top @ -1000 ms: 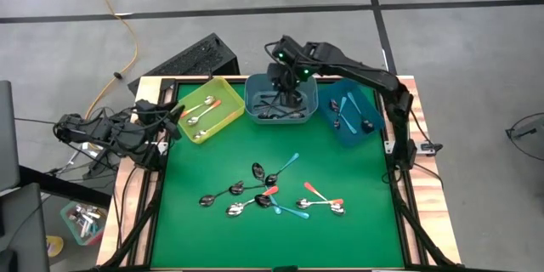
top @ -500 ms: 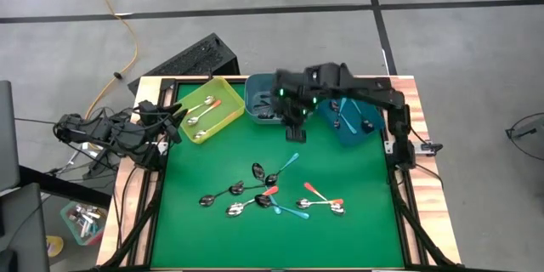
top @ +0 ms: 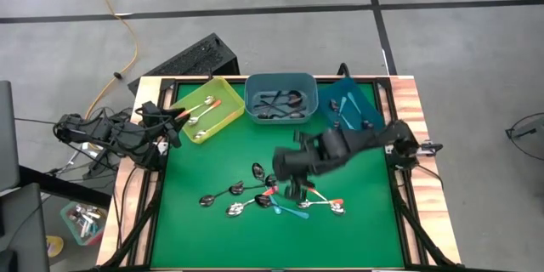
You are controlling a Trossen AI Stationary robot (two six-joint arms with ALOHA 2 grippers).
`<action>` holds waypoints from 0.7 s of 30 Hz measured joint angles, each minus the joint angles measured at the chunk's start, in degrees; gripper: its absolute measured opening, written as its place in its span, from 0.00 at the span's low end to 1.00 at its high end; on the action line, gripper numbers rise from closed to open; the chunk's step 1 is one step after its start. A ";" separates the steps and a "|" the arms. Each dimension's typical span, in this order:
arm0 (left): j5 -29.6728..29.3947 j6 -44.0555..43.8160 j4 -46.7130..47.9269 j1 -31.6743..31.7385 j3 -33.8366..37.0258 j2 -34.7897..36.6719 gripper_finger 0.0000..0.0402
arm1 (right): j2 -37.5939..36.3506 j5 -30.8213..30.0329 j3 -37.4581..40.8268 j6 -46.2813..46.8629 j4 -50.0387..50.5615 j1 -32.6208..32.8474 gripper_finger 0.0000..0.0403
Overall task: Sort silverware by color (type)
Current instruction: Put the blue spoon into the blue bin
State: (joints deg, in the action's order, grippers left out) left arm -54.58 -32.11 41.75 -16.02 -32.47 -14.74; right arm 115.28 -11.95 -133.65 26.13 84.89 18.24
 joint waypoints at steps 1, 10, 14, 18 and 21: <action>0.09 0.13 0.01 -0.01 0.00 0.00 0.36 | 0.66 -0.60 -0.12 1.36 -1.05 1.15 0.12; 0.92 1.04 0.01 0.00 0.00 0.02 0.36 | 7.29 -3.66 -0.22 9.62 -3.47 8.19 0.12; 3.07 1.02 0.14 -0.01 0.00 0.02 0.36 | 11.66 -3.13 -0.01 9.66 -4.26 9.45 0.14; 4.61 1.01 0.44 -0.01 0.00 0.02 0.36 | 16.01 -1.44 -0.09 9.90 -3.08 9.68 0.21; 5.13 1.00 0.45 -0.01 0.00 -0.01 0.36 | 18.53 -0.41 0.05 9.45 -2.48 9.47 0.29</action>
State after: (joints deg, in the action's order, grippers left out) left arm -49.45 -31.11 42.20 -16.03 -32.47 -14.76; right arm 133.81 -12.35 -133.60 35.58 82.41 27.72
